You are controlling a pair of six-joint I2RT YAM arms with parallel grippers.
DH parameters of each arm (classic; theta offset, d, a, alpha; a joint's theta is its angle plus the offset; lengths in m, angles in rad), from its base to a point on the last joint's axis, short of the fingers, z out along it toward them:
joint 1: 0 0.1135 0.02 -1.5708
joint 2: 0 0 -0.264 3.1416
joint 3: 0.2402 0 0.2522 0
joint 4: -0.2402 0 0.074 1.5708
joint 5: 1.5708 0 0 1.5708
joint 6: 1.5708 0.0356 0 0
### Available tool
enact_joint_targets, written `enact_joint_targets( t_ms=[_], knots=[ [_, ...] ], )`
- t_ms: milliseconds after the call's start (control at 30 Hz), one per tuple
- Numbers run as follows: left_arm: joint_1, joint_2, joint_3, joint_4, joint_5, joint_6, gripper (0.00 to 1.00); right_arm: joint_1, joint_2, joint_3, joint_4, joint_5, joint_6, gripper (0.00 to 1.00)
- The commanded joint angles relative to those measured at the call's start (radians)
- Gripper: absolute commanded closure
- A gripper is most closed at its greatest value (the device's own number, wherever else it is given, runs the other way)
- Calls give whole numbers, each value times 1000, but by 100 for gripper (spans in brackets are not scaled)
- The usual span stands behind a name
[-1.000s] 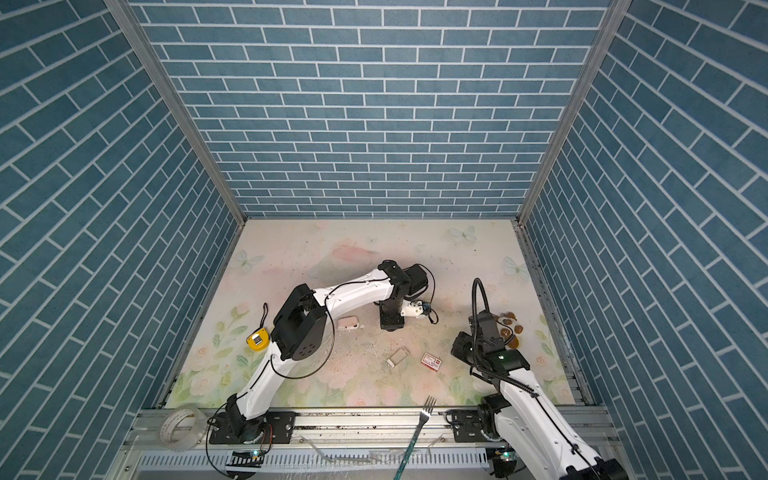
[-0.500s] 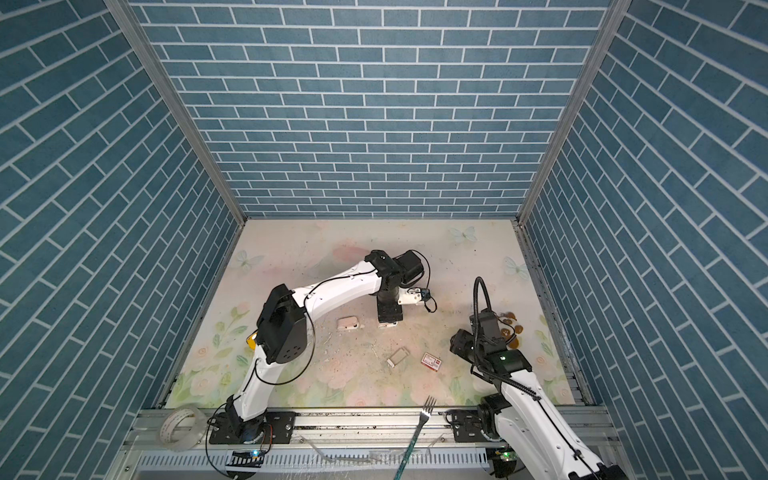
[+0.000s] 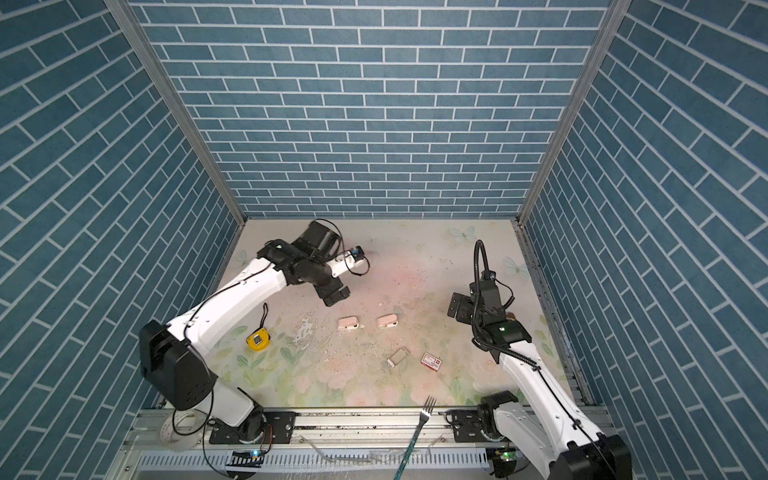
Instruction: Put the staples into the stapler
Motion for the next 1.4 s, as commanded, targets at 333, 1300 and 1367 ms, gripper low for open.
enact_joint_targets(
  t_ms=[333, 1300, 1367],
  knots=[
    [550, -393, -874, 1005, 246, -186, 0, -81, -40, -275, 625, 213, -343, 1],
    [626, 28, -1195, 2087, 260, -417, 0, -330, 550, -375, 1430, -66, -378, 1],
    [624, 36, -1154, 2022, 277, -418, 0, -331, 609, -369, 1469, -86, -383, 1]
  ],
)
